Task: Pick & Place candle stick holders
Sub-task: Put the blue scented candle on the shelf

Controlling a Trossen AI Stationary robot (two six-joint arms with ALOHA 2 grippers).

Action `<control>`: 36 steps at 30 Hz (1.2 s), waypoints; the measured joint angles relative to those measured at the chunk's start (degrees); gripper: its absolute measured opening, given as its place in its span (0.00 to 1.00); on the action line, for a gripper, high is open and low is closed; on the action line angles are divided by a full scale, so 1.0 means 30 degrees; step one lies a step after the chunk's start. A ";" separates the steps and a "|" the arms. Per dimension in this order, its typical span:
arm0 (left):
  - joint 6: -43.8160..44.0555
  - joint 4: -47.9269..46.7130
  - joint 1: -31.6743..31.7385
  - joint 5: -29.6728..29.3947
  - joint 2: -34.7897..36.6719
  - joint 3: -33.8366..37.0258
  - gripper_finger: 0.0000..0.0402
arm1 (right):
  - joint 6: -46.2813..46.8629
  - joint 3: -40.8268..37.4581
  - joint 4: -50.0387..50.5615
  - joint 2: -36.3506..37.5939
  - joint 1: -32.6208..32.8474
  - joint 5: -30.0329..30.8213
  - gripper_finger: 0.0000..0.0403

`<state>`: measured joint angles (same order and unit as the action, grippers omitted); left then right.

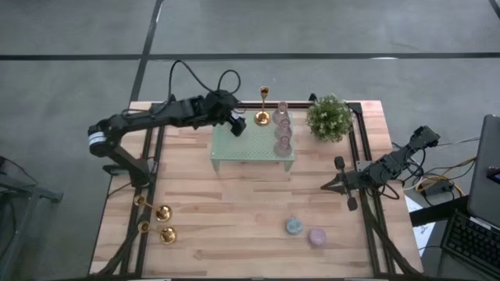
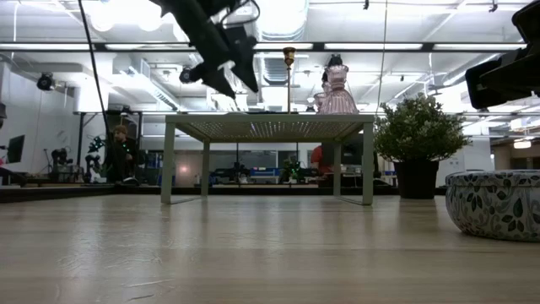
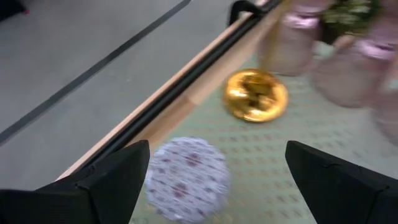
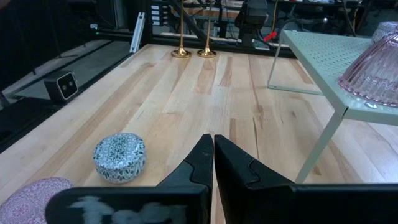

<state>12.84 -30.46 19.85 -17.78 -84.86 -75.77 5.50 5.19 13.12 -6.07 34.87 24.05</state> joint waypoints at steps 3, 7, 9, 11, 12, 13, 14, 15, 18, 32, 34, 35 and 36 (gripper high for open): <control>-0.0496 -0.0114 -0.0794 -0.0125 0.0400 0.0050 0.95 | -0.0003 0.0000 -0.0005 -0.0007 -0.0003 0.0000 0.02; -0.0619 -0.0070 -0.1601 -0.0551 0.0691 0.0058 0.95 | -0.0029 0.0000 0.0002 -0.0007 0.0000 -0.0003 0.02; -0.0555 -0.0077 -0.2012 -0.0611 0.0706 0.0058 0.95 | 0.0011 0.0000 -0.0005 -0.0001 -0.0006 0.0000 0.02; -0.0546 -0.0091 -0.2551 -0.0624 0.0706 0.0066 0.95 | -0.0025 0.0000 0.0002 -0.0001 0.0000 0.0000 0.02; -0.0555 -0.0194 -0.2880 -0.0589 0.0706 0.0066 0.95 | 0.0004 0.0000 -0.0004 0.0000 -0.0004 0.0000 0.02; -0.0637 -0.0372 -0.3235 -0.0547 0.0706 0.0098 0.95 | 0.0012 0.0000 0.0000 -0.0007 -0.0001 -0.0004 0.02; -0.0680 -0.0691 -0.3582 -0.0539 0.0733 0.0123 0.95 | -0.0002 0.0000 -0.0003 -0.0005 0.0000 0.0000 0.02; -0.0699 -0.1088 -0.3885 -0.0530 0.0798 0.0163 0.95 | -0.0029 0.0000 -0.0001 -0.0006 -0.0002 0.0000 0.02; -0.0278 -0.1712 -0.4825 -0.0521 0.1061 0.0409 0.95 | 0.0006 0.0000 0.0001 0.0000 0.0000 -0.0007 0.02; -0.0340 0.8855 -1.0269 0.1740 0.1121 0.5280 0.95 | 0.0005 0.0000 -0.0004 -0.0007 -0.0006 -0.0004 0.02; -0.0422 1.1281 -1.0873 0.2127 0.1121 0.6201 0.95 | -0.0031 0.0000 -0.0002 -0.0007 0.0000 0.0000 0.02; -0.0652 1.2260 -1.1151 0.2203 0.1121 0.6599 0.95 | -0.0026 0.0000 -0.0005 -0.0007 -0.0003 0.0000 0.02; -0.1011 1.3212 -1.1396 0.2186 0.1093 0.6964 0.95 | 0.0007 0.0000 -0.0005 -0.0007 -0.0007 -0.0002 0.02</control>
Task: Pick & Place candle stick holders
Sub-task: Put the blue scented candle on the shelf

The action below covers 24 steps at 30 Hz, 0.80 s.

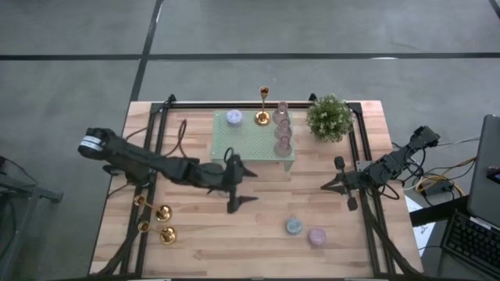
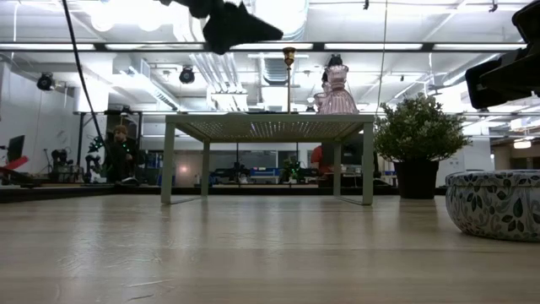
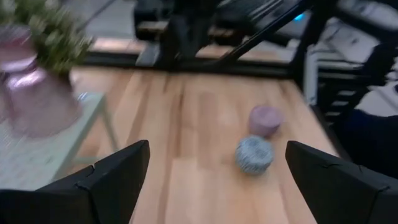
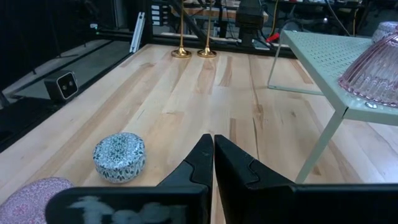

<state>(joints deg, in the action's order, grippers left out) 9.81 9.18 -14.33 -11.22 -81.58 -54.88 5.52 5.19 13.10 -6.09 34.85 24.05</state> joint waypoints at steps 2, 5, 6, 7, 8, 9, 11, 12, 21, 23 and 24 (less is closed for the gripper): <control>-0.0359 0.1625 -0.0415 -0.0013 -0.0277 0.0362 0.95 | -0.0017 0.0000 0.0000 0.0000 0.0000 -0.0005 0.02; -0.0390 0.3280 -0.0899 0.0242 -0.0999 0.0343 0.95 | 0.0005 0.0000 0.0000 0.0000 0.0000 0.0002 0.02; -0.0477 0.3479 -0.1026 0.0444 -0.1344 0.0123 0.95 | -0.0015 0.0000 0.0004 0.0000 0.0006 -0.0004 0.02; -0.0667 0.3429 -0.1159 0.0437 -0.1728 -0.0171 0.95 | -0.0038 0.0000 0.0007 0.0000 0.0005 -0.0001 0.02; -0.0832 0.3348 -0.1233 0.0444 -0.2175 -0.0496 0.95 | -0.0025 0.0000 0.0005 0.0000 0.0002 0.0002 0.02; -0.0982 0.3357 -0.1277 0.0450 -0.2665 -0.0853 0.95 | 0.0001 0.0000 0.0000 0.0000 0.0004 0.0001 0.02; -0.1418 0.3382 -0.1337 0.0546 -0.3551 -0.1486 0.95 | -0.0038 0.0000 0.0007 0.0000 0.0000 0.0002 0.02; -0.1666 0.3373 -0.1331 0.0576 -0.4055 -0.1839 0.95 | -0.0038 0.0000 0.0000 0.0000 0.0007 0.0002 0.02; -0.2181 0.3388 -0.1302 0.0585 -0.8492 -0.5268 0.95 | -0.0029 0.0000 0.0007 -0.0007 0.0006 -0.0002 0.02; -0.2404 0.3254 -0.1302 0.0744 -0.9610 -0.6337 0.95 | 0.0004 0.0000 0.0007 -0.0007 0.0007 -0.0001 0.02; -0.2554 0.3194 -0.1303 0.0820 -1.0138 -0.6861 0.95 | -0.0016 0.0000 0.0006 -0.0007 0.0007 0.0001 0.02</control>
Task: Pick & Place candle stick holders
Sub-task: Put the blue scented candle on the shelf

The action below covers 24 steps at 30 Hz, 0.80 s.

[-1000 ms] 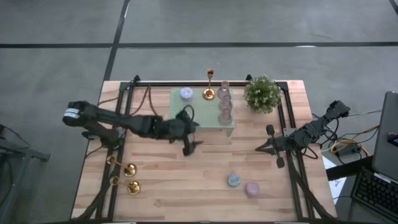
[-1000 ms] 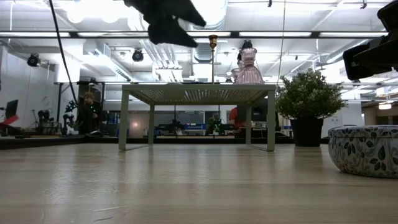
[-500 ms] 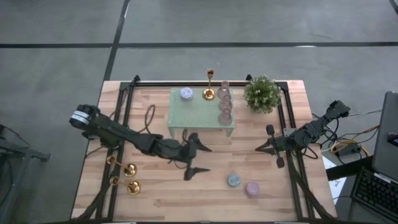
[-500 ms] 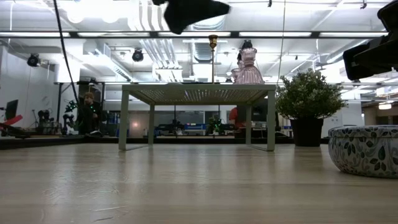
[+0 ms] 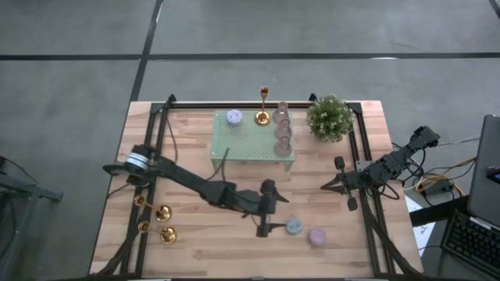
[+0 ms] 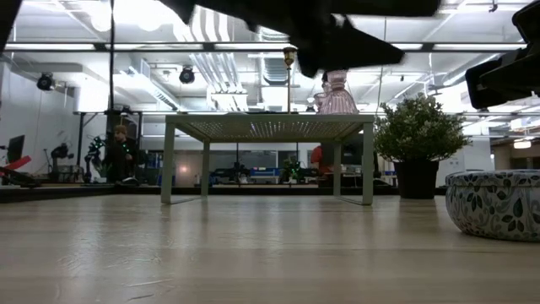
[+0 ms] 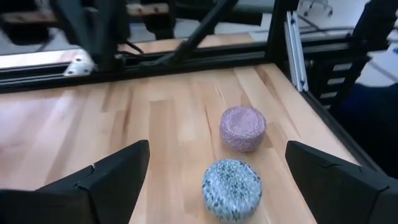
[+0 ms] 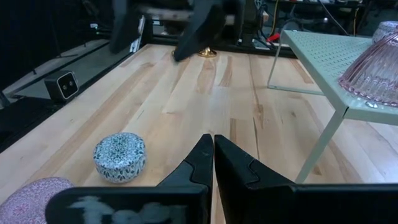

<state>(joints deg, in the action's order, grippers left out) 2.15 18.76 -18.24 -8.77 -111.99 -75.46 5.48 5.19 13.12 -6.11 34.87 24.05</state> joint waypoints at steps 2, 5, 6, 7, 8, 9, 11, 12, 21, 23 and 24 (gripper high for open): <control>-0.0152 -0.0323 -0.0035 0.0144 -0.1036 -0.1085 0.95 | -0.0018 0.0000 -0.0001 0.0000 0.0000 -0.0001 0.02; -0.0197 -0.1164 -0.0035 0.0244 -0.2305 -0.2523 0.95 | -0.0002 0.0000 0.0001 0.0000 0.0000 -0.0005 0.02; -0.0164 -0.1213 -0.0022 0.0246 -0.2701 -0.2936 0.95 | -0.0022 0.0000 -0.0006 0.0000 -0.0007 0.0001 0.02; -0.0100 -0.1362 -0.0007 0.0244 -0.3051 -0.3251 0.95 | -0.0015 0.0000 0.0001 0.0000 0.0000 0.0001 0.02; -0.0037 -0.1500 0.0001 0.0244 -0.3431 -0.3589 0.95 | 0.0019 0.0000 0.0001 0.0000 0.0000 0.0001 0.02; -0.0029 -0.1459 0.0008 0.0239 -0.3819 -0.3912 0.95 | 0.0008 0.0000 0.0001 0.0006 -0.0007 0.0001 0.02; 0.0002 -0.1480 0.0023 0.0237 -0.4450 -0.4396 0.95 | -0.0017 0.0000 -0.0006 0.0002 -0.0003 0.0000 0.02; 0.0088 -0.1529 0.0023 0.0243 -0.4783 -0.4649 0.95 | -0.0008 0.0000 -0.0001 0.0000 -0.0007 0.0001 0.02; 0.0461 -0.1927 0.0001 0.0718 -0.5966 -0.5062 0.95 | 0.0028 0.0000 0.0001 -0.0007 0.0000 0.0001 0.02; 0.0503 -0.2015 -0.0001 0.0723 -0.6022 -0.4980 0.95 | -0.0012 0.0000 0.0001 0.0000 -0.0001 0.0001 0.02; 0.0520 -0.2011 -0.0006 0.0717 -0.6022 -0.4878 0.95 | -0.0015 0.0000 0.0001 0.0000 0.0000 0.0000 0.02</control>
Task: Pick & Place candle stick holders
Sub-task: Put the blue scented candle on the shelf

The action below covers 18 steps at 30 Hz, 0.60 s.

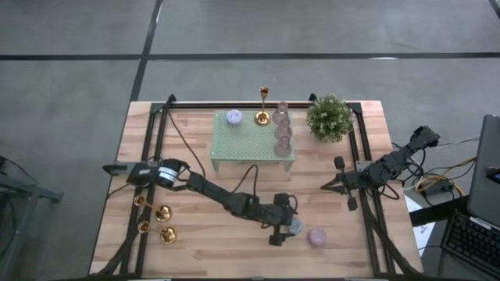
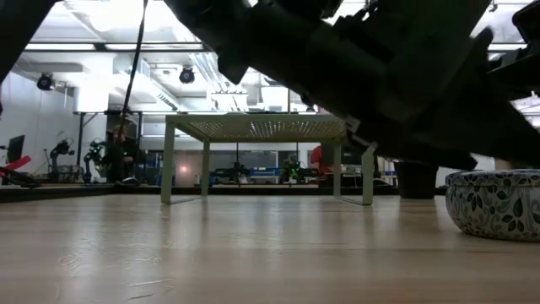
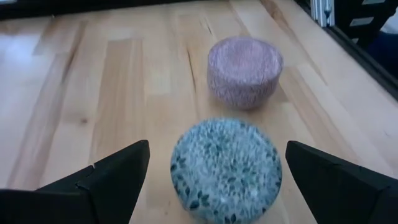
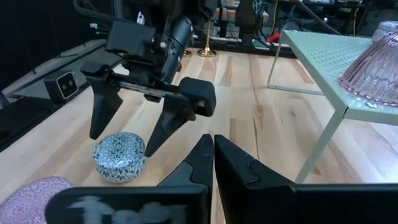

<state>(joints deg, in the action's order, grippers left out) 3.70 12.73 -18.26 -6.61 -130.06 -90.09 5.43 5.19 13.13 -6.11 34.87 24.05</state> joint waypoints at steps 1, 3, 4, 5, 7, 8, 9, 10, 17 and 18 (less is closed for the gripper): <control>0.0000 -0.0028 0.0000 0.0001 -0.0007 0.0085 0.95 | 0.0036 0.0000 -0.0005 0.0000 -0.0007 0.0002 0.02; 0.0000 -0.0007 -0.0006 0.0001 -0.0015 0.0259 0.95 | 0.0035 0.0000 -0.0007 0.0000 0.0000 0.0002 0.02; 0.0013 -0.0018 0.0000 -0.0002 -0.0022 0.0348 0.95 | 0.0009 0.0000 -0.0007 -0.0007 -0.0007 0.0002 0.02; 0.0054 -0.0005 0.0000 0.0001 -0.0022 0.0415 0.95 | -0.0007 0.0000 -0.0007 -0.0007 -0.0001 -0.0003 0.02; 0.0073 0.0022 0.0000 -0.0004 -0.0022 0.0551 0.95 | 0.0015 0.0000 -0.0007 -0.0007 0.0000 -0.0002 0.02; 0.0076 0.0073 0.0000 -0.0006 -0.0022 0.0632 0.95 | -0.0006 0.0000 -0.0007 -0.0007 -0.0007 0.0002 0.02; 0.0080 0.0081 0.0000 -0.0006 -0.0022 0.0702 0.95 | -0.0007 0.0000 -0.0007 -0.0007 -0.0003 -0.0001 0.02; 0.0112 0.0067 0.0000 -0.0006 -0.0022 0.0757 0.95 | 0.0002 0.0000 -0.0007 -0.0007 -0.0004 0.0002 0.02; 0.0232 0.1331 -0.0063 0.0374 -0.0289 0.0707 0.95 | 0.0029 0.0000 -0.0015 -0.0007 -0.0007 0.0001 0.02; 0.0231 0.1277 -0.0071 0.0468 -0.0416 0.0688 0.95 | 0.0007 0.0000 -0.0014 0.0000 0.0000 0.0001 0.02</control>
<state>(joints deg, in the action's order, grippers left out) 4.40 16.56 -18.47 -5.21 -131.31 -88.03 5.45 5.19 13.08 -6.11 34.87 24.05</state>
